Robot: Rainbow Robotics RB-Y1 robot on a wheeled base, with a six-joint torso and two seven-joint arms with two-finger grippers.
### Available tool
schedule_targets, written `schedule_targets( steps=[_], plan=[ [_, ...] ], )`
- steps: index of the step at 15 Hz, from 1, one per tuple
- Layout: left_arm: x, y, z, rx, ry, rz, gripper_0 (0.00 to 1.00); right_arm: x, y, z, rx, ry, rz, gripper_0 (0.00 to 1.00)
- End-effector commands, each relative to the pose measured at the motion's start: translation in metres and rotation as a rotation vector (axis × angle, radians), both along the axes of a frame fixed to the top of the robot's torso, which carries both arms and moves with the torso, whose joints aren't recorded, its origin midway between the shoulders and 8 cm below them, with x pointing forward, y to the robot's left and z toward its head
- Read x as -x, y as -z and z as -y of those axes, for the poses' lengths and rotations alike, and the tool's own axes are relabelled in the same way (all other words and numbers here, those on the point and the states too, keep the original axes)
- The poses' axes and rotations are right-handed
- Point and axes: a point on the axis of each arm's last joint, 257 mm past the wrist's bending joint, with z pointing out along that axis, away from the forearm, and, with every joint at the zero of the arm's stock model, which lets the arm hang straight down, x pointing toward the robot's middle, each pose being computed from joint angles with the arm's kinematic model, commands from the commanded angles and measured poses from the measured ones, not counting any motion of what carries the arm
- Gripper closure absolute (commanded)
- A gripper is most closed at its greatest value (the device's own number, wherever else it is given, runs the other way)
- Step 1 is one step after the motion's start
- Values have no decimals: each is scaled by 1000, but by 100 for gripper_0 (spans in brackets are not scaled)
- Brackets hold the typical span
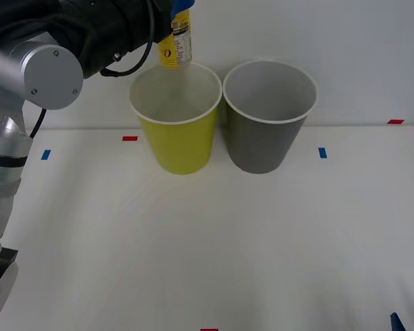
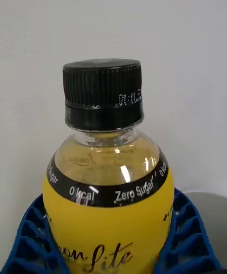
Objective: Put cans in the gray bin and PET bottles in the light green bin.
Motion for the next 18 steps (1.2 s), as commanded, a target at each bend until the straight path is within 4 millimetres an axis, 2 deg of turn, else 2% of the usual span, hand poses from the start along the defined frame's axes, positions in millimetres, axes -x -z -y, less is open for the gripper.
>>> schedule_targets(
  steps=[1,12,15,18],
  plan=[
    [0,-1,-1,-1,-4,5,0,0,0,0,0,0,0,0],
    [0,-4,-5,-1,-6,14,0,0,0,0,0,0,0,0],
    [14,-6,-4,-8,13,26,0,0,0,0,0,0,0,0],
    [37,-5,-17,-12,13,49,0,0,0,0,0,0,0,0]
  ],
)
